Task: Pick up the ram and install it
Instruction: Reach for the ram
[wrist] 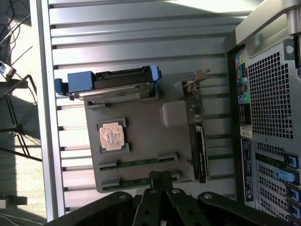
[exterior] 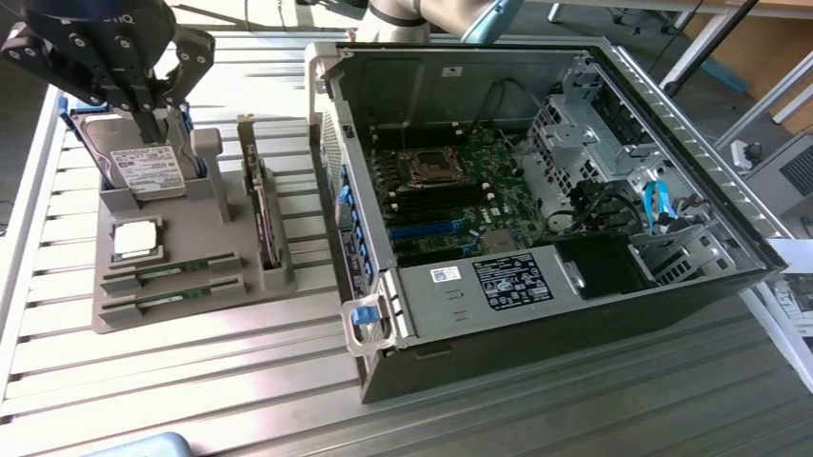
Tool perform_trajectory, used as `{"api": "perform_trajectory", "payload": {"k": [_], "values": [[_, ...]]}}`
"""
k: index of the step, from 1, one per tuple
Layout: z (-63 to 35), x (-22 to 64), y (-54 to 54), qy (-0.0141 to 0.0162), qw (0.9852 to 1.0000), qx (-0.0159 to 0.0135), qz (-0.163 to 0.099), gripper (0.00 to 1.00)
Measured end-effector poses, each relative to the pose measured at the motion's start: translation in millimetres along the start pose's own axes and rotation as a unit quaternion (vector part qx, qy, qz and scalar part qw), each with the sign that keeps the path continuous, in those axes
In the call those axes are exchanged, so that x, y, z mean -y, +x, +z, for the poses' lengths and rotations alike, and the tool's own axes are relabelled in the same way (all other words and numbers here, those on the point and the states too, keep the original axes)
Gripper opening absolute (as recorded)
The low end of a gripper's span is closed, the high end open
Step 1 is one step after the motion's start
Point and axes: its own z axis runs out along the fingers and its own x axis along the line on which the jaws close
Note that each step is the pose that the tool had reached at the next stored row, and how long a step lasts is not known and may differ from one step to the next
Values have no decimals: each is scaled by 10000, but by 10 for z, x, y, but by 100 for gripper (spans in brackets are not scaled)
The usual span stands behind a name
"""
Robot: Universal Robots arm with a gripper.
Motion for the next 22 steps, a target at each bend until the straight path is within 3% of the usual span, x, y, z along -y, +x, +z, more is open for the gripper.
{"api": "perform_trajectory", "payload": {"k": [15,22], "values": [[-9,235,-18,23,10000,2,0,10],[-13,346,-26,78,10000,6,-2,10]]}}
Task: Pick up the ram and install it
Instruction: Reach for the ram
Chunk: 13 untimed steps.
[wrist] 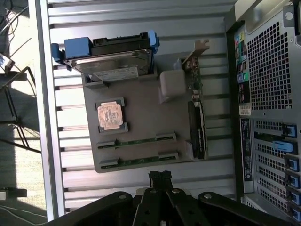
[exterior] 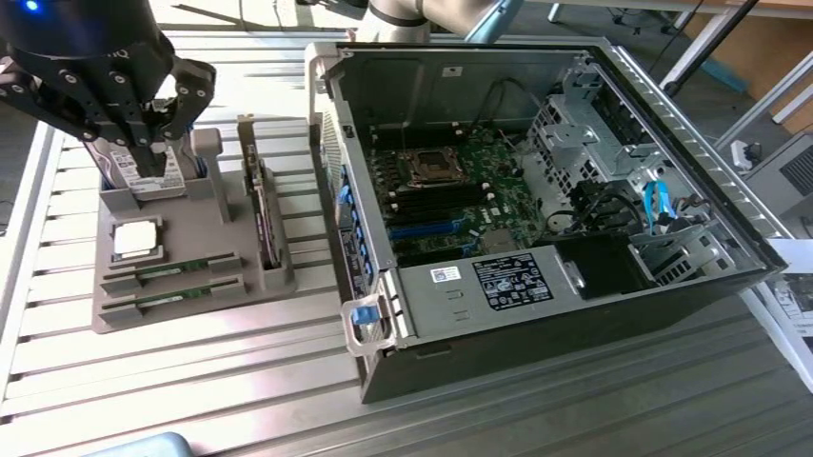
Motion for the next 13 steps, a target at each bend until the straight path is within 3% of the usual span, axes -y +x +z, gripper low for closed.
{"api": "perform_trajectory", "payload": {"k": [4,13], "values": [[-2,54,-5,27,10000,2,-1,10],[-1,63,-5,30,10000,2,-1,10]]}}
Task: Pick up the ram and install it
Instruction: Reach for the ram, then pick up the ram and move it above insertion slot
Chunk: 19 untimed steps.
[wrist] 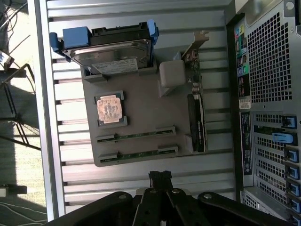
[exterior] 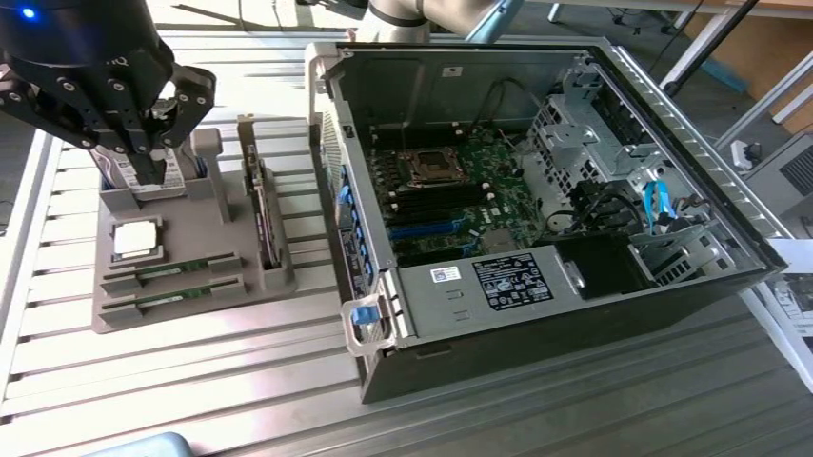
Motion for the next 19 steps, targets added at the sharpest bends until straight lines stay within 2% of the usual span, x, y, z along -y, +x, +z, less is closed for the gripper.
{"api": "perform_trajectory", "payload": {"k": [8,10,11,15,19], "values": [[0,0,0,-1,10000,-1,-45,10],[1,0,1,-6,9997,-4,-229,10],[1,0,1,-11,9991,-8,-417,10],[5,0,1,-21,9967,-14,-808,10],[13,0,1,-31,9931,-21,-1172,10]]}}
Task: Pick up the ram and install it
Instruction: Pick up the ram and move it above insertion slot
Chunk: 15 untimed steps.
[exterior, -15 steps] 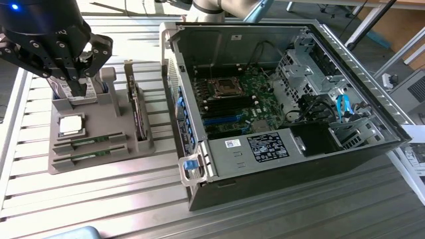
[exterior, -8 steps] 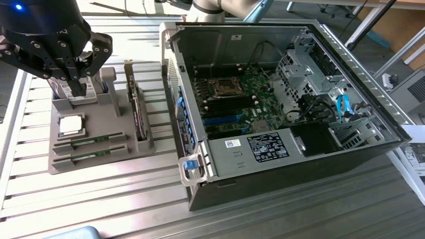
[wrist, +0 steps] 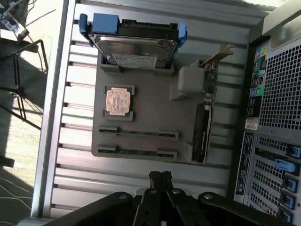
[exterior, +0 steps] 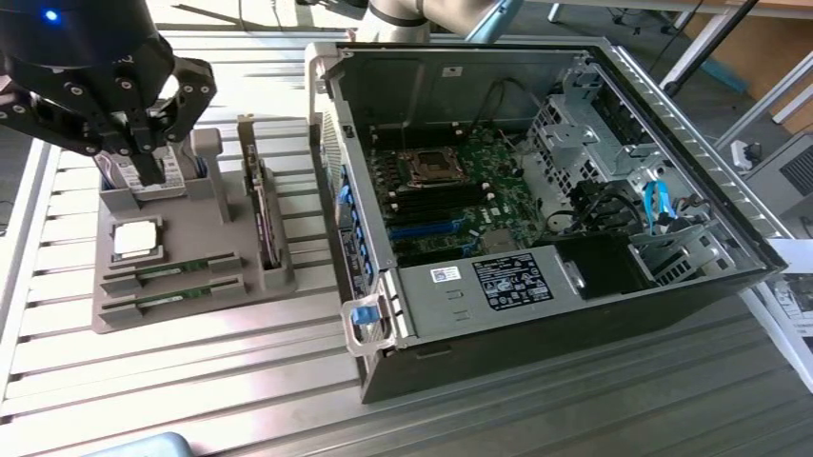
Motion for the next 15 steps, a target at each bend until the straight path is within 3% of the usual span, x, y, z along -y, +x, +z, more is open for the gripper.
{"api": "perform_trajectory", "payload": {"k": [6,7,9,15], "values": [[17,0,0,-15,9985,-9,-552,10],[24,0,1,-21,9969,-14,-789,10],[30,1,1,-26,9950,-17,-995,10],[41,1,1,-38,9895,-25,-1448,10]]}}
